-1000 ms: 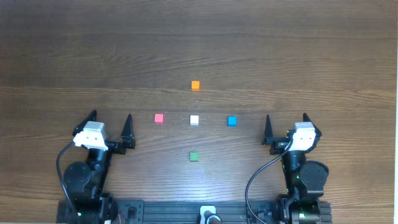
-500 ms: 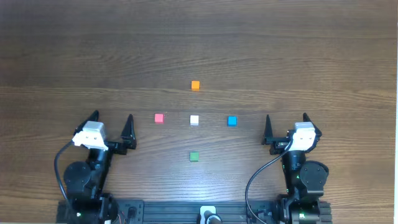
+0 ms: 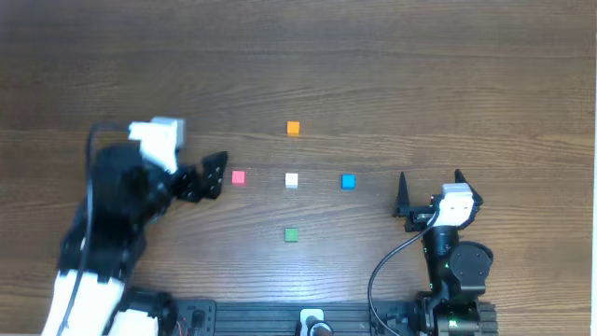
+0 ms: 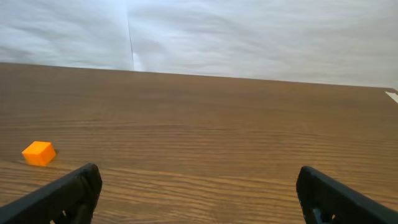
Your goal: Stack Cubes
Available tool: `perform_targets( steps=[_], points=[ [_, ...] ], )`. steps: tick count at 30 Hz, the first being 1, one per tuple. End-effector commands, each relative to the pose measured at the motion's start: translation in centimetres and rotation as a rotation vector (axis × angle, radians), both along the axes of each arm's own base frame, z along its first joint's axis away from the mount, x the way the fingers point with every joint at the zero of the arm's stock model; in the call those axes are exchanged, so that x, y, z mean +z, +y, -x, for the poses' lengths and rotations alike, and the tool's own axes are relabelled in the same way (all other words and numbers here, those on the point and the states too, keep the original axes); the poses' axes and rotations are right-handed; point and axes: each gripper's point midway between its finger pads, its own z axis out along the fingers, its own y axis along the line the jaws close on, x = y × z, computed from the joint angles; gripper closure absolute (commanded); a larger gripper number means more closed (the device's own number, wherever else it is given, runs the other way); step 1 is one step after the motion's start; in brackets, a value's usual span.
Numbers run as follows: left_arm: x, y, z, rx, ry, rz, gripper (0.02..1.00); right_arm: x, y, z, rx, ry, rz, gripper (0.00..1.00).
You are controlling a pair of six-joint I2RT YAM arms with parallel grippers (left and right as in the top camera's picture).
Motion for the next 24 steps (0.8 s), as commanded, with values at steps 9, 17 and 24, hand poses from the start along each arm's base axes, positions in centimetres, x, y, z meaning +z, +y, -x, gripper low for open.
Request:
perform_targets(
  steps=[9, 17, 24],
  points=[
    [-11.8, -5.2, -2.3, 0.062, 0.511, -0.16, 0.02, -0.2, 0.1, 0.0, 0.003, -0.004, 0.0, 0.007],
    [-16.6, -4.8, -1.6, 0.151, 0.624, -0.28, 0.02, -0.2, 0.1, 0.0, 0.003, -0.003, 0.0, 0.007],
    [-17.8, -4.1, -1.5, 0.193, 0.643, -0.32, 0.047, -0.2, 0.1, 0.0, 0.003, -0.003, 0.001, 0.009]
  ],
)
